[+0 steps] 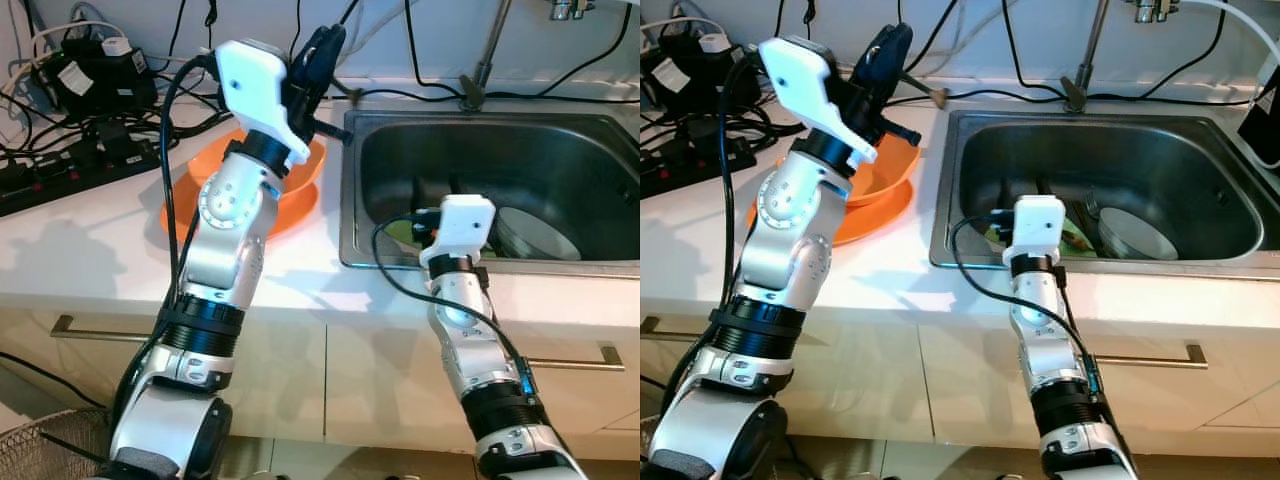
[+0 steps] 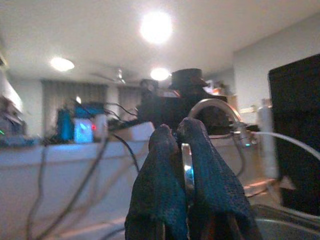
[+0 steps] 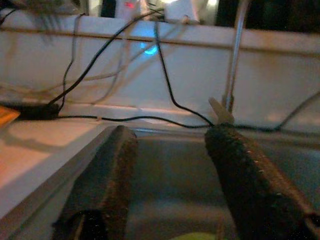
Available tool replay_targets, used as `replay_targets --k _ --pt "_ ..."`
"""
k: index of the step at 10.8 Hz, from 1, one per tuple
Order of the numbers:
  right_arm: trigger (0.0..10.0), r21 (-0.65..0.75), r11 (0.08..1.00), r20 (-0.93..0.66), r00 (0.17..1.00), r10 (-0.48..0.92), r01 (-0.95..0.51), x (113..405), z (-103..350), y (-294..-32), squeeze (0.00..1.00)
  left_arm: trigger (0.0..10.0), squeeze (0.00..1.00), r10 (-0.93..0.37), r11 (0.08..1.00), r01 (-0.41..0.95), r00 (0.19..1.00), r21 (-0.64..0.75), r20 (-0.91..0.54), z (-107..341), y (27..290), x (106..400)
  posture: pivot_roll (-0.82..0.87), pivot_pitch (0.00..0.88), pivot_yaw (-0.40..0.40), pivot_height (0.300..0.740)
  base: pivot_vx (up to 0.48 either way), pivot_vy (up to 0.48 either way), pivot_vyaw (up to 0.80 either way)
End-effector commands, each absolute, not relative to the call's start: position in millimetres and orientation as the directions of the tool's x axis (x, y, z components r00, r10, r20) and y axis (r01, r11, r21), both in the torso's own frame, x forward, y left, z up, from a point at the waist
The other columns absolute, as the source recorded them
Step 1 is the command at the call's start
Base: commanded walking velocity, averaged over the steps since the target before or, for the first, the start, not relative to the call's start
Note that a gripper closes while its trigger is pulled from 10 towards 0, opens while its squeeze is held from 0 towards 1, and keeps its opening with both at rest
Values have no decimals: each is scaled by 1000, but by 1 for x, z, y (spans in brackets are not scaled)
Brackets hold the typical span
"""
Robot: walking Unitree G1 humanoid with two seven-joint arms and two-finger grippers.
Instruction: Kitchen organization
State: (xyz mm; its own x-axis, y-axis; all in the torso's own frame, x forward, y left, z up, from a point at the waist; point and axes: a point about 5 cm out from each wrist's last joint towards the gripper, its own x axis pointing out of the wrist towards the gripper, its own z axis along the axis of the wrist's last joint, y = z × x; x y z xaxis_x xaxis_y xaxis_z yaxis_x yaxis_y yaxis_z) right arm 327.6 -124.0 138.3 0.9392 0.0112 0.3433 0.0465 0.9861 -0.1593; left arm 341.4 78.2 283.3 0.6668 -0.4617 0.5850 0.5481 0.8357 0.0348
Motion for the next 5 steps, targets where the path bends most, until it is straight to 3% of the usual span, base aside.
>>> replay_targets --k 1,5 --pt "10000 -240 969 289 957 16 57 327 125 -127 1000 10000 0 -490 795 607 642 1 590 288 76 338 32 7 64 740 0 0 0" --pt "10000 -350 935 321 946 53 66 328 128 -122 1000 10000 0 -586 733 681 636 -6 502 269 62 334 24 0 68 740 0 0 0"
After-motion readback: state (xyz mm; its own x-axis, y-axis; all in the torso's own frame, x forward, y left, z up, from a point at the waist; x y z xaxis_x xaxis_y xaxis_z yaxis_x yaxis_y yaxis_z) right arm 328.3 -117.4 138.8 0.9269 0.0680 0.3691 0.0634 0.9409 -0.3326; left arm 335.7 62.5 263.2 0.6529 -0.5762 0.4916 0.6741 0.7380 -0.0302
